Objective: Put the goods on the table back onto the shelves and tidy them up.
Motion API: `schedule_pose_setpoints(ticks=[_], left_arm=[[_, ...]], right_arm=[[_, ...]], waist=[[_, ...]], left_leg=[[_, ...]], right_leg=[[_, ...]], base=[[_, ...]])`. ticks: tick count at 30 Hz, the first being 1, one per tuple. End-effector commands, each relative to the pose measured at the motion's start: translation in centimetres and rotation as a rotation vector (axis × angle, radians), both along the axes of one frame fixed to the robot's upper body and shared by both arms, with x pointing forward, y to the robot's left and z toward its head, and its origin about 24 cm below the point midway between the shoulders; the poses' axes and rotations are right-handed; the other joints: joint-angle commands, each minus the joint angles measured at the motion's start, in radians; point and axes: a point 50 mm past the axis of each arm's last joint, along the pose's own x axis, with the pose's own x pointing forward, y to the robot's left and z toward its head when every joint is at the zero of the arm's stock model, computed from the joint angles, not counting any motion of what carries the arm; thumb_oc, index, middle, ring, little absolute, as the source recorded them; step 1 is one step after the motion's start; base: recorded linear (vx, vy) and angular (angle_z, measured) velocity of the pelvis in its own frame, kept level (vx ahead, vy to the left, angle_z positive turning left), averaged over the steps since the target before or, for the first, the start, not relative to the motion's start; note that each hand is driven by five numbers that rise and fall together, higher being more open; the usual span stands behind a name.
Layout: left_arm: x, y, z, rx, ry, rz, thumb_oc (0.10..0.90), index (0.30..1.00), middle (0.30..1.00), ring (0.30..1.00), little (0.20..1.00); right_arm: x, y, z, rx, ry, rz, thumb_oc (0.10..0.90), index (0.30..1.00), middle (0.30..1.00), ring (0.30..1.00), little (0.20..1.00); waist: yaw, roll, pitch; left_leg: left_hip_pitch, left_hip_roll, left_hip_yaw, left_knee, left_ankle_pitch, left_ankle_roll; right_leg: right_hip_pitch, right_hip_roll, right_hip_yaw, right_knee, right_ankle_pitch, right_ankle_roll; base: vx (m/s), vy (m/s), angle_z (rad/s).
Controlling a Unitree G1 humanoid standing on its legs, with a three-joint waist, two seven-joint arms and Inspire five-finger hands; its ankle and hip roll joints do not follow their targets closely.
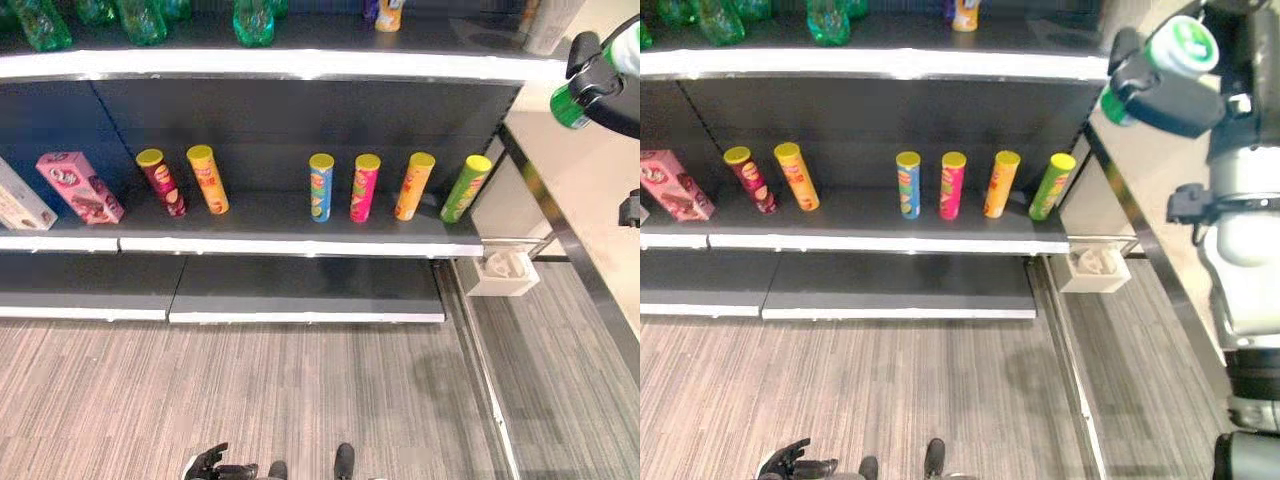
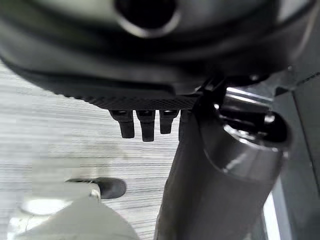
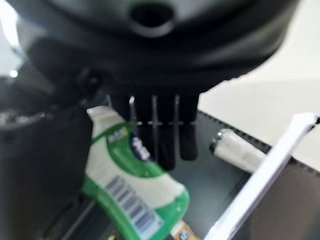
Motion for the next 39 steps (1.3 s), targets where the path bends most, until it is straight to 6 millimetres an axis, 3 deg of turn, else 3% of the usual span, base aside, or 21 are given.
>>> schedule_pose_setpoints(ticks=[1,3,6,7,10,15,25,39], left_arm=[[0.4,1.8,0.7,0.059,0.0,-0.069,0.8,0.9,0.9,0.9,0.9],[0.4,1.7,0.6,0.054,0.001,-0.066,0.8,0.9,0.9,0.9,0.9],[0.0,2.1,0.6,0.069,0.023,-0.071,0.8,0.9,0.9,0.9,0.9],[0.1,2.1,0.6,0.071,0.02,-0.063,0.8,0.9,0.9,0.9,0.9],[-0.4,1.9,0.4,0.071,0.038,-0.077,0.8,0.9,0.9,0.9,0.9],[-1.1,2.6,0.4,0.095,0.058,-0.058,0.8,0.9,0.9,0.9,0.9],[-0.5,3.0,0.7,0.119,0.045,-0.048,0.8,0.9,0.9,0.9,0.9],[-0.8,3.1,0.6,0.119,0.055,-0.043,0.8,0.9,0.9,0.9,0.9]], right_arm=[[-2.3,0.2,6.9,-0.009,-0.265,0.032,0.4,0.3,0.3,0.3,0.3],[-2.2,0.2,7.1,-0.01,-0.258,0.031,0.4,0.3,0.3,0.3,0.3],[-1.6,0.0,7.3,0.0,-0.243,0.013,0.4,0.3,0.3,0.3,0.3],[-1.3,-0.2,7.6,0.004,-0.244,-0.004,0.4,0.3,0.3,0.3,0.3],[-0.7,-0.3,7.9,0.023,-0.238,-0.027,0.4,0.3,0.3,0.3,0.3],[0.5,0.3,7.6,0.029,-0.207,-0.028,0.4,0.3,0.3,0.3,0.3],[0.6,0.1,8.2,0.017,-0.219,-0.085,0.4,0.3,0.3,0.3,0.3],[3.5,-1.0,8.3,0.015,-0.064,-0.167,0.4,0.3,0.3,0.3,0.3]], waist=[[0.037,-0.041,-0.003],[0.037,-0.04,-0.004],[0.055,-0.036,-0.019],[0.063,-0.026,-0.025],[0.066,0.006,-0.057],[0.079,0.014,-0.082],[0.08,-0.003,-0.089],[0.105,-0.039,-0.094]], left_leg=[[-0.066,0.002,0.053,0.137,-0.056,-0.027],[-0.081,0.016,0.063,0.111,-0.053,-0.023],[-0.104,0.059,0.023,-0.087,0.023,-0.02],[-0.121,0.082,-0.005,-0.201,0.072,-0.03],[-0.089,0.094,0.008,-0.273,0.11,-0.047],[-0.028,0.045,0.041,-0.273,0.077,-0.019],[-0.02,-0.003,0.064,-0.273,0.039,0.023],[-0.011,0.004,0.051,-0.273,0.036,0.016]], right_leg=[[0.072,-0.064,-0.049,0.014,-0.076,0.156],[0.076,-0.068,-0.056,0.014,-0.079,0.157],[0.068,-0.071,-0.053,0.014,-0.088,0.17],[0.073,-0.07,-0.044,0.014,-0.111,0.173],[0.093,-0.07,-0.04,0.014,-0.127,0.185],[0.105,-0.141,-0.012,0.014,-0.106,0.214],[0.09,-0.201,0.007,0.02,-0.073,0.25],[0.102,-0.192,-0.02,0.015,-0.073,0.25]], base=[[0.01,-0.026,0.33],[0.06,0.025,0.54],[0.13,0.076,0.34],[0.15,0.119,-0.1],[0.2,0.207,-0.37],[0.15,0.213,-0.36],[0.05,0.089,-0.04],[0.04,-0.02,-0.04]])
